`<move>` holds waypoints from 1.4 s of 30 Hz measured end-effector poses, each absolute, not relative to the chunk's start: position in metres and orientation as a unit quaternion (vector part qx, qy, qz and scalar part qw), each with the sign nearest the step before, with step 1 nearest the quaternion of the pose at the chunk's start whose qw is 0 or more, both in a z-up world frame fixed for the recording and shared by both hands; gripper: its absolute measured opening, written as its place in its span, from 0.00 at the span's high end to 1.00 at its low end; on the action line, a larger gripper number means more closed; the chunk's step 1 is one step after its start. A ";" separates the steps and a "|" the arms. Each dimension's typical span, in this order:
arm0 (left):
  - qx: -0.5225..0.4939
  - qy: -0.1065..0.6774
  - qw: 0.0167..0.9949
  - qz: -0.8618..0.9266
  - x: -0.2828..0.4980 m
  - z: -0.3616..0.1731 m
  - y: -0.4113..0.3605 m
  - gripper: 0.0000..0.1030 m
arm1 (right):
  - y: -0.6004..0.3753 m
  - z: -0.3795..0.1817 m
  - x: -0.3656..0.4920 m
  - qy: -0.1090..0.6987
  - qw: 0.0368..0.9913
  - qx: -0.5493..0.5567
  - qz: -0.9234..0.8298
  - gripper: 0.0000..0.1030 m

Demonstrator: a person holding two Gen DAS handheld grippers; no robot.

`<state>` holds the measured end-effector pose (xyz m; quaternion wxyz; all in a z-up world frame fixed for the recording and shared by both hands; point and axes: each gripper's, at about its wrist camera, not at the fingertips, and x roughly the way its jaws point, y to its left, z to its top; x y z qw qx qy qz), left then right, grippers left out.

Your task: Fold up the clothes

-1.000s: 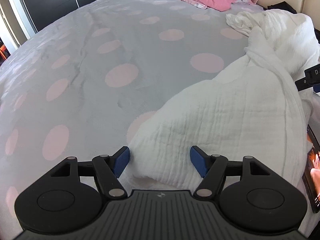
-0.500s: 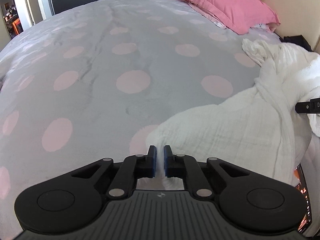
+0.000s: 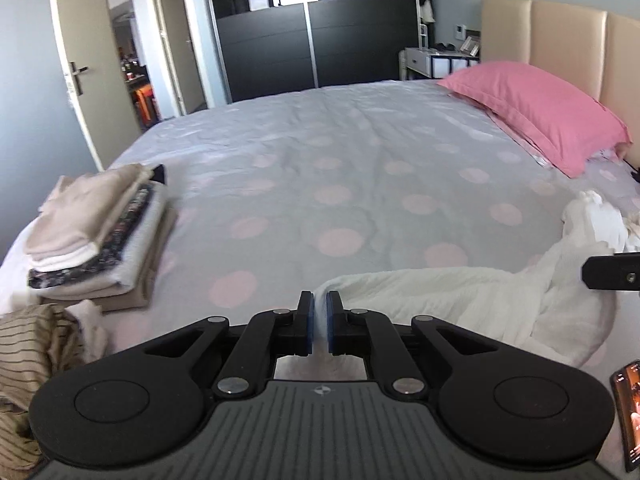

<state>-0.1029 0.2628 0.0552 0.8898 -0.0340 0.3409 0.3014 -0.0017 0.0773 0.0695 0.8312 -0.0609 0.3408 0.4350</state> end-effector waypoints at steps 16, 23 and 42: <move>-0.050 0.398 0.874 0.274 -0.158 0.009 0.304 0.83 | 0.091 0.025 0.039 0.377 0.864 -0.200 0.269 0.96; -0.050 0.413 0.886 0.207 -0.141 -0.012 0.295 0.69 | 0.062 -0.027 0.094 0.415 0.866 -0.235 0.153 0.96; -0.065 0.462 0.876 0.124 -0.112 -0.044 0.252 0.55 | 0.077 -0.022 0.065 0.448 0.831 -0.198 0.264 0.54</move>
